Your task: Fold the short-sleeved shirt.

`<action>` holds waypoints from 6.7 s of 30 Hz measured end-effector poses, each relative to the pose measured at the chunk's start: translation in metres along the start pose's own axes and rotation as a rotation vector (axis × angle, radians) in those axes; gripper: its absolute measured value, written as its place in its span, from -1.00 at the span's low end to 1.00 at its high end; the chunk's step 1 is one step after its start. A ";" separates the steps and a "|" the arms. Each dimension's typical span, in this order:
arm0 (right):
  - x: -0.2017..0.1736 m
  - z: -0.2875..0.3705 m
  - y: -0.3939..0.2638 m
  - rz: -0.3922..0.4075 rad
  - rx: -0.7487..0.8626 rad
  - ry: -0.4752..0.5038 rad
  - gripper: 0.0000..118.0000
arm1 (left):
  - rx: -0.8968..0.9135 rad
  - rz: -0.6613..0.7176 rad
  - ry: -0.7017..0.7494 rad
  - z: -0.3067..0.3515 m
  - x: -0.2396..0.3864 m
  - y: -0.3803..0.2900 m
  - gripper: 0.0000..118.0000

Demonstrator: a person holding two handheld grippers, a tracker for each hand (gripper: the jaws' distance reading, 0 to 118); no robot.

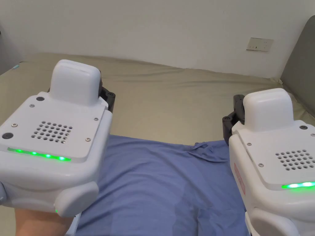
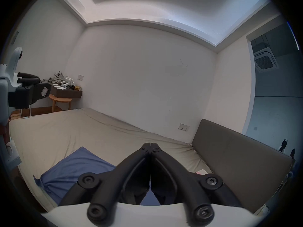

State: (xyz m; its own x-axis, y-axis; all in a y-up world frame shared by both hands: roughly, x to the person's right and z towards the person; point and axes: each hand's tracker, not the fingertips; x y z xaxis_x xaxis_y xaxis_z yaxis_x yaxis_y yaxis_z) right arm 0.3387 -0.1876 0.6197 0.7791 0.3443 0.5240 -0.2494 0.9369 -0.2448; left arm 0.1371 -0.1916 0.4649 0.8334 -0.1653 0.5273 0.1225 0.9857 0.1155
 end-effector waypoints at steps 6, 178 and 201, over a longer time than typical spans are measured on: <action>0.006 -0.004 -0.004 -0.018 -0.038 0.004 -0.97 | -0.071 0.015 -0.051 -0.006 -0.007 -0.010 -1.00; 0.037 -0.076 -0.104 -0.052 -0.330 0.007 -0.97 | -1.109 0.204 0.112 -0.112 -0.096 -0.340 0.86; 0.087 -0.134 -0.260 -0.203 -0.947 -0.001 0.76 | -0.880 0.009 -0.028 -0.099 -0.060 -0.257 -0.94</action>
State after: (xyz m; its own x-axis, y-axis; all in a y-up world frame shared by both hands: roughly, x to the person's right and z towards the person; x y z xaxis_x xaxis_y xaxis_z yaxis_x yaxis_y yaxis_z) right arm 0.5485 -0.4097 0.6199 0.7559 0.1814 0.6291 0.4571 0.5418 -0.7054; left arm 0.1089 -0.4320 0.3204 0.8242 -0.1470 0.5469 0.4966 0.6516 -0.5734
